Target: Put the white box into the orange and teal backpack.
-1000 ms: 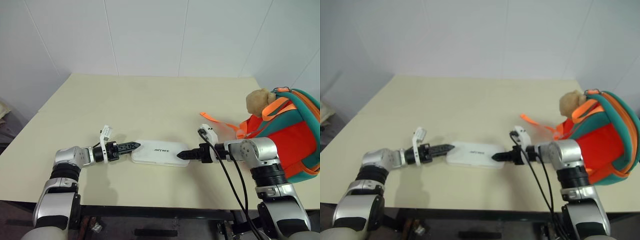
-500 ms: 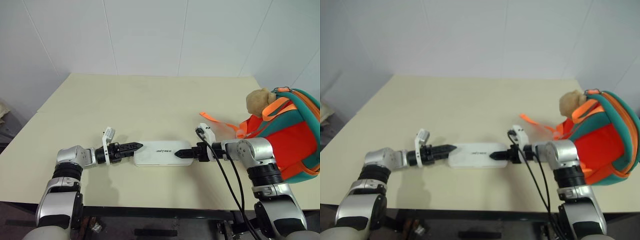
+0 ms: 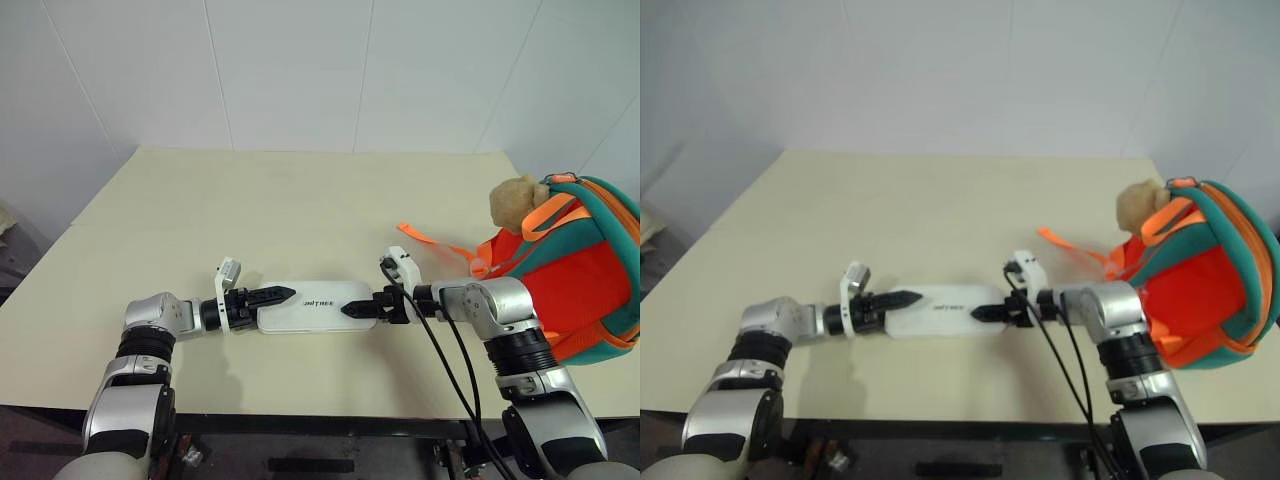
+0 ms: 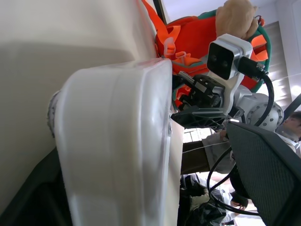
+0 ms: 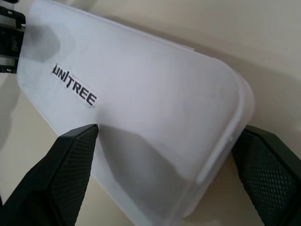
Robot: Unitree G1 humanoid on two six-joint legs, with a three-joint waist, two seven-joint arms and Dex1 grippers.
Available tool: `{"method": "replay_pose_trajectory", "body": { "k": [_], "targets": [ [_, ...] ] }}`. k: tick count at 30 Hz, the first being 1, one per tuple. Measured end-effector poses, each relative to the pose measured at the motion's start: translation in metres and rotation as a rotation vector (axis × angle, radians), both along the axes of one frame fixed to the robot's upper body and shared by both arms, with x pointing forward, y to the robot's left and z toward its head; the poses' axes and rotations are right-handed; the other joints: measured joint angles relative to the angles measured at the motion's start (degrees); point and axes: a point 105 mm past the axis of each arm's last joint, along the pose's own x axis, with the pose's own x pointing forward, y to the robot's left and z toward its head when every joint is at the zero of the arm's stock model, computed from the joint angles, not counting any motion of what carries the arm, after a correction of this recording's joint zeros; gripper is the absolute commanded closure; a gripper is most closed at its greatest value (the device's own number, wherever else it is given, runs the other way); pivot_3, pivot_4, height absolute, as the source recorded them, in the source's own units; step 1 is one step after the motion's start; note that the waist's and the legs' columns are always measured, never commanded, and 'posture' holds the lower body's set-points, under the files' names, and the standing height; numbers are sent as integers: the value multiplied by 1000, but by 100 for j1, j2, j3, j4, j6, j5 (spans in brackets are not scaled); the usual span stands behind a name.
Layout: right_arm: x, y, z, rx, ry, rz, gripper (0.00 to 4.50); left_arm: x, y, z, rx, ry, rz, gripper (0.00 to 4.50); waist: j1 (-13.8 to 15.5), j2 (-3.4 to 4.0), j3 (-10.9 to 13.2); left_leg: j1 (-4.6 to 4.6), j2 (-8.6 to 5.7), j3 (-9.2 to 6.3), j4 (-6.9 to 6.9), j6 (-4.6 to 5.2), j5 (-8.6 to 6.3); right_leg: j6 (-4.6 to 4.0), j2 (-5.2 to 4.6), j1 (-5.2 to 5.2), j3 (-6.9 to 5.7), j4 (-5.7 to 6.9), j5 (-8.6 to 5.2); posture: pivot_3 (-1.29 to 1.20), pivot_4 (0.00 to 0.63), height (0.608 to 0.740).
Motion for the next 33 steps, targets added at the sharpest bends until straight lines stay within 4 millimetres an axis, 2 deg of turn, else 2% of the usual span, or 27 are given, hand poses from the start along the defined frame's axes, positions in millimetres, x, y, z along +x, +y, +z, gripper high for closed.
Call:
{"method": "replay_pose_trajectory", "body": {
  "k": [7,11,18,24,28,31,33],
  "targets": [
    [5,-10,4,-64,-67,-14,0,1,6,1,2,-1,24,35,-104,0,0,1,0,-1,0,-2,1,0,-1,0,0,3,0,0,150,740],
    [5,-11,4,-67,-72,-13,0,1,7,-1,3,9,29,853,-107,0,0,0,0,-1,0,-2,1,0,-1,0,0,2,0,0,150,740],
    [4,-10,9,-70,-92,-7,0,-1,8,1,-22,26,25,3108,-113,0,0,0,0,-1,-3,-2,1,0,0,0,0,-1,0,0,150,740],
    [-1,-15,8,-60,-107,-10,0,-1,13,10,-6,-9,33,3179,-108,-1,1,-2,0,-1,-10,-2,1,0,0,-2,0,-6,0,0,150,740],
    [-13,-25,21,2,-204,5,0,-3,14,39,-24,-164,27,3179,-94,-2,3,-8,0,0,-21,-18,7,4,-1,-2,0,-26,-2,0,150,740],
    [-25,-34,40,58,-325,-16,0,-12,12,64,-53,-334,1,3179,-88,-2,3,-9,0,1,-23,-28,6,9,-1,-1,0,-36,-5,0,150,740],
    [-33,-47,44,71,-391,-72,0,-21,11,77,-73,-442,-21,3179,-78,-2,3,-9,0,3,-25,-32,5,11,-2,0,1,-41,-7,0,150,740]
  ]
}}
